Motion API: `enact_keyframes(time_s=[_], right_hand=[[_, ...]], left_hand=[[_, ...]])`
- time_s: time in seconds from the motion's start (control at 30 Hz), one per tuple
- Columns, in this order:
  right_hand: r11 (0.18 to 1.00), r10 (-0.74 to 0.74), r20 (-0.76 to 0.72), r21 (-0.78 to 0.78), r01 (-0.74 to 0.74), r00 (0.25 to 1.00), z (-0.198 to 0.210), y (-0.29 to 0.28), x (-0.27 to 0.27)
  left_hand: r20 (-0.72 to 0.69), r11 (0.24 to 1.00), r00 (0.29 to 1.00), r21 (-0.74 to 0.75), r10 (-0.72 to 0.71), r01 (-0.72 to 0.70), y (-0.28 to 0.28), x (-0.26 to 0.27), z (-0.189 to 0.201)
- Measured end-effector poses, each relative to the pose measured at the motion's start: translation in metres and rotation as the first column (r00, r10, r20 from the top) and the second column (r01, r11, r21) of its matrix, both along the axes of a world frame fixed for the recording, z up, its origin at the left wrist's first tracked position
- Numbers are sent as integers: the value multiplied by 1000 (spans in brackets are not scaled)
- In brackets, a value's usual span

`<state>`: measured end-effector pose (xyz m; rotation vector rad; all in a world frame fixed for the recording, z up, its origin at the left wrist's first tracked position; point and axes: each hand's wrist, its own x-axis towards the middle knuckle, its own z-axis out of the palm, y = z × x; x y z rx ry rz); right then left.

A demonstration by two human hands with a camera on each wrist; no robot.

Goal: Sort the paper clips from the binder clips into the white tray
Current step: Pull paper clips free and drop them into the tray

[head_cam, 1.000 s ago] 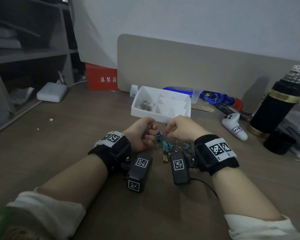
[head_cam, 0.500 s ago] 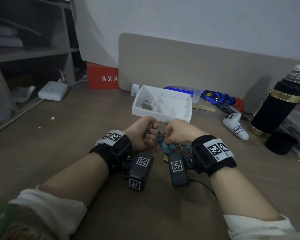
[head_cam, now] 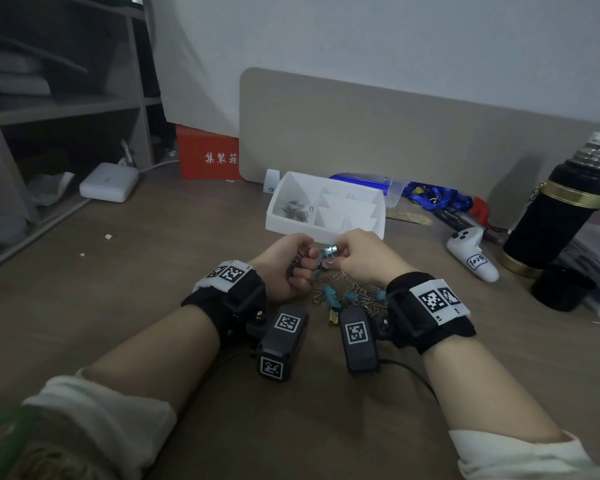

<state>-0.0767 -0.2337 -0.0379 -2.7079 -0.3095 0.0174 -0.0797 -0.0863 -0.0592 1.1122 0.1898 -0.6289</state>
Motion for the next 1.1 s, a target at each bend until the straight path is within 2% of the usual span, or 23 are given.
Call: enact_keyframes(time_s=[0.17, 0.3, 0.4, 0.5, 0.57, 0.77, 1.1], right_hand=[[969, -46, 90, 247, 22, 995, -1, -1, 2], [863, -56, 106, 505, -5, 993, 1, 3, 4], [796, 30, 55, 602, -57, 998, 4, 8, 0], [771, 125, -21, 632, -84, 992, 4, 13, -5], [761, 161, -35, 641, -101, 986, 3, 14, -7], [770, 157, 6, 626, -126, 988, 6, 14, -9], [816, 151, 30, 561, -141, 988, 2, 14, -7]], left_hand=[[-2, 1000, 1000, 17, -2, 2, 0, 2, -1], [-30, 997, 998, 44, -61, 62, -2, 0, 0], [-29, 986, 988, 70, -151, 153, -2, -2, 1], [-9, 974, 975, 58, -221, 221, -2, -3, 2], [3, 975, 976, 55, -217, 217, -1, -3, 3], [14, 996, 996, 2, -88, 88, -1, -4, 4], [18, 999, 999, -27, -38, 38, 0, -4, 4]])
